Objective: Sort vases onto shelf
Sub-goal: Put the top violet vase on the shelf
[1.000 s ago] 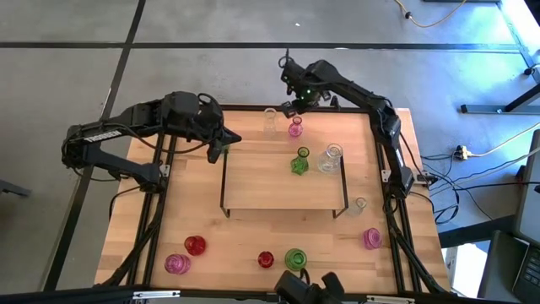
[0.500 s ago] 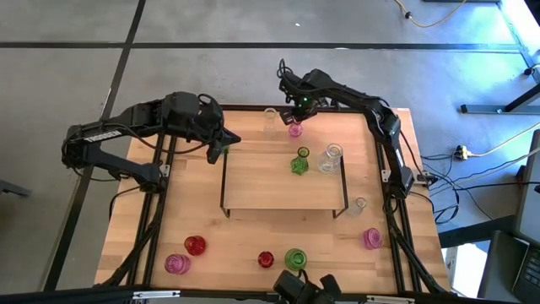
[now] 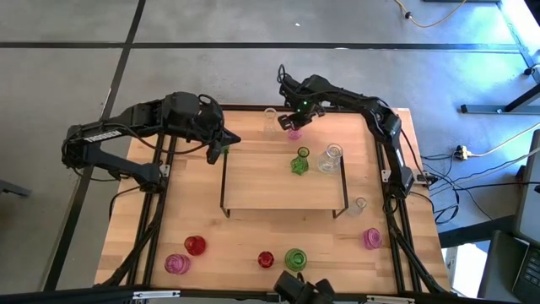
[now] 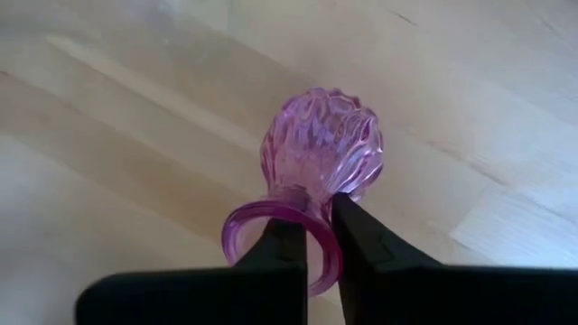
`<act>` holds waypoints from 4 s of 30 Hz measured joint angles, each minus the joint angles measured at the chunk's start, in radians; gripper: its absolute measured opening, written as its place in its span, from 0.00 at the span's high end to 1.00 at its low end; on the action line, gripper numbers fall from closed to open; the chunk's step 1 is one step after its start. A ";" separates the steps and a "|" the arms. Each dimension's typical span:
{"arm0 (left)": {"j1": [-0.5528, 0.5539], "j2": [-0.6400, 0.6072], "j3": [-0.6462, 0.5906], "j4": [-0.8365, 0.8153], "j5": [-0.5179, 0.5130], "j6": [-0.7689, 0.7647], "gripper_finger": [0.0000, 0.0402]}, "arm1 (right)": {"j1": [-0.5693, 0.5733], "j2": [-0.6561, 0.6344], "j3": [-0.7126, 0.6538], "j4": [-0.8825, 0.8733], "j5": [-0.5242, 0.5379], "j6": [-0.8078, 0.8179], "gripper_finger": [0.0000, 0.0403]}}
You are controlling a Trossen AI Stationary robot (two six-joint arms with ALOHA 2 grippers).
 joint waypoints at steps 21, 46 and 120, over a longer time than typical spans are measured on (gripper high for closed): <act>0.000 0.000 0.000 0.002 -0.008 0.025 1.00 | 0.136 -0.137 0.418 -0.248 -0.204 -0.157 1.00; -0.073 0.129 -0.001 0.107 -0.221 0.371 0.66 | 0.257 -0.184 0.420 -0.053 -0.324 -0.053 1.00; -0.043 0.288 0.001 0.285 -0.083 0.252 0.69 | 0.307 -0.184 0.338 0.015 -0.445 -0.057 1.00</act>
